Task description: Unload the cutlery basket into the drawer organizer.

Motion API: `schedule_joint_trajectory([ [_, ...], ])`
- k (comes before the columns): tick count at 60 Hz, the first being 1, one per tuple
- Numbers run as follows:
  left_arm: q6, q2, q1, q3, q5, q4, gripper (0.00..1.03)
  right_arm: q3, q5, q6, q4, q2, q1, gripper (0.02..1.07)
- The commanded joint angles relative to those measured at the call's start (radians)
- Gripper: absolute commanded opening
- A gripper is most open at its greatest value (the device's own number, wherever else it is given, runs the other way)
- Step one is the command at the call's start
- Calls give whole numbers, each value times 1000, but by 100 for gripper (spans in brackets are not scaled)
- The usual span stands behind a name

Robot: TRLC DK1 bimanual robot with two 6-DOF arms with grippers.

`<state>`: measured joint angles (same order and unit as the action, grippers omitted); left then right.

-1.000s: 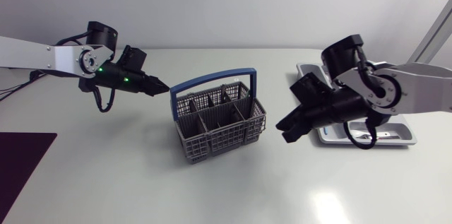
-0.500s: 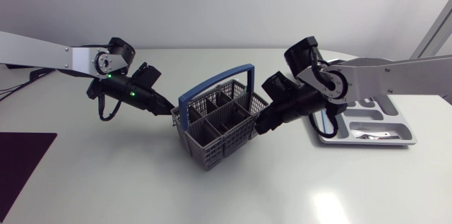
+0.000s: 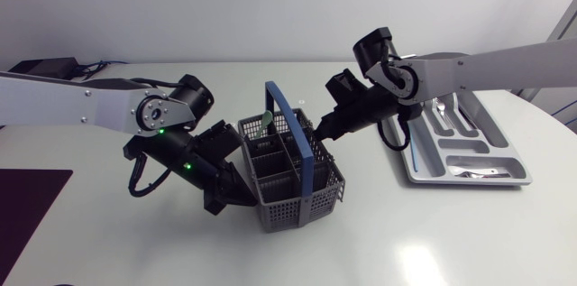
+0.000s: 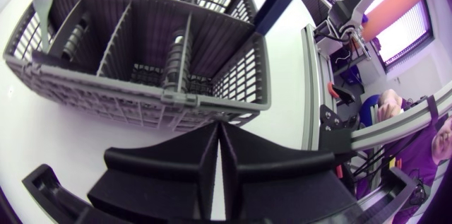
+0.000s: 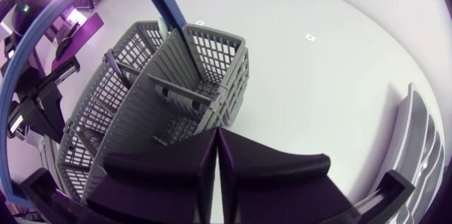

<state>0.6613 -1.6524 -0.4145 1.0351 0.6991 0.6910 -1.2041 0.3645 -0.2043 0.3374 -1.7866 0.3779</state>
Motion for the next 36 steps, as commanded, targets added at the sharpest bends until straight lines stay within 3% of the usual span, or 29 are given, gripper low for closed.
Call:
schedule_joint_trajectory([
  [1, -15, 63, -6, -23, 5, 15, 6, -17, 11, 26, 26, -4, 10, 9],
  [8, -15, 148, 65, -18, 5, 33, 6, 41, -13, 17, 28, 101, -2, 10],
  [17, -40, 169, 233, 39, 7, -8, 6, 143, -16, -15, 83, 291, -36, 10],
  [23, -161, 108, 289, 48, 4, -186, 6, 221, 16, -35, 135, 403, -42, 10],
  [36, -393, -70, 316, 134, -64, -493, 6, 350, 25, -83, 264, 593, -10, 10],
])
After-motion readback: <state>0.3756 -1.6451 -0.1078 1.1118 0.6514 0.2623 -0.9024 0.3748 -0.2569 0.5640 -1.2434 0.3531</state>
